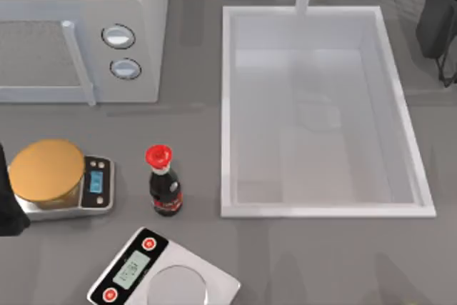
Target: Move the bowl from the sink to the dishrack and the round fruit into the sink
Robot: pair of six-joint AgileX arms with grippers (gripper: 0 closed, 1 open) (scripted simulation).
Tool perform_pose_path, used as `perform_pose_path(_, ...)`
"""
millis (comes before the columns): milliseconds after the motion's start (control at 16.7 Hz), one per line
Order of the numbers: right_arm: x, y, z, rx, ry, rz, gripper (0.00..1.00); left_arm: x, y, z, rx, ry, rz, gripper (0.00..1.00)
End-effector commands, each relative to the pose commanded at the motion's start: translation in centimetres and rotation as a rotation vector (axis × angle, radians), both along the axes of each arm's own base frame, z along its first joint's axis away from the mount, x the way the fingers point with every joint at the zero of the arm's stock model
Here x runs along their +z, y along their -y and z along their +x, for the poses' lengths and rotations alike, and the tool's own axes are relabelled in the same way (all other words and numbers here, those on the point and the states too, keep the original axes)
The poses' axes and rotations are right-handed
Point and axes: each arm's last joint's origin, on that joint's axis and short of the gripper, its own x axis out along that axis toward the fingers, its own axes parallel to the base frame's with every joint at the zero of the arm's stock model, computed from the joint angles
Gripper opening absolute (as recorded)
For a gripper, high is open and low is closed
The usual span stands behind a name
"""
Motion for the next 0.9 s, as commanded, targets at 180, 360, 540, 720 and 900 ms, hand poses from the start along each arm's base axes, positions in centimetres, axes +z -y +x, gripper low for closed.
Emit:
perform_pose_path(180, -2.7, -0.4, -1.4, 0.002, 0.003, 0.007, 1.0, 0.0, 0.0, 0.0, 0.0, 0.0, 0.0, 1.0)
perform_pose_path(360, -4.3, -0.5, -1.8, 0.004, -0.001, 0.013, 1.0, 0.0, 0.0, 0.0, 0.0, 0.0, 0.0, 1.0)
perform_pose_path(540, -4.6, -0.5, -1.8, 0.005, -0.002, 0.014, 1.0, 0.0, 0.0, 0.0, 0.0, 0.0, 0.0, 1.0)
perform_pose_path(720, -4.6, -0.5, -1.8, 0.005, -0.002, 0.014, 1.0, 0.0, 0.0, 0.0, 0.0, 0.0, 0.0, 1.0)
perform_pose_path(900, -4.6, -0.5, -1.8, 0.005, -0.002, 0.014, 1.0, 0.0, 0.0, 0.0, 0.0, 0.0, 0.0, 1.0)
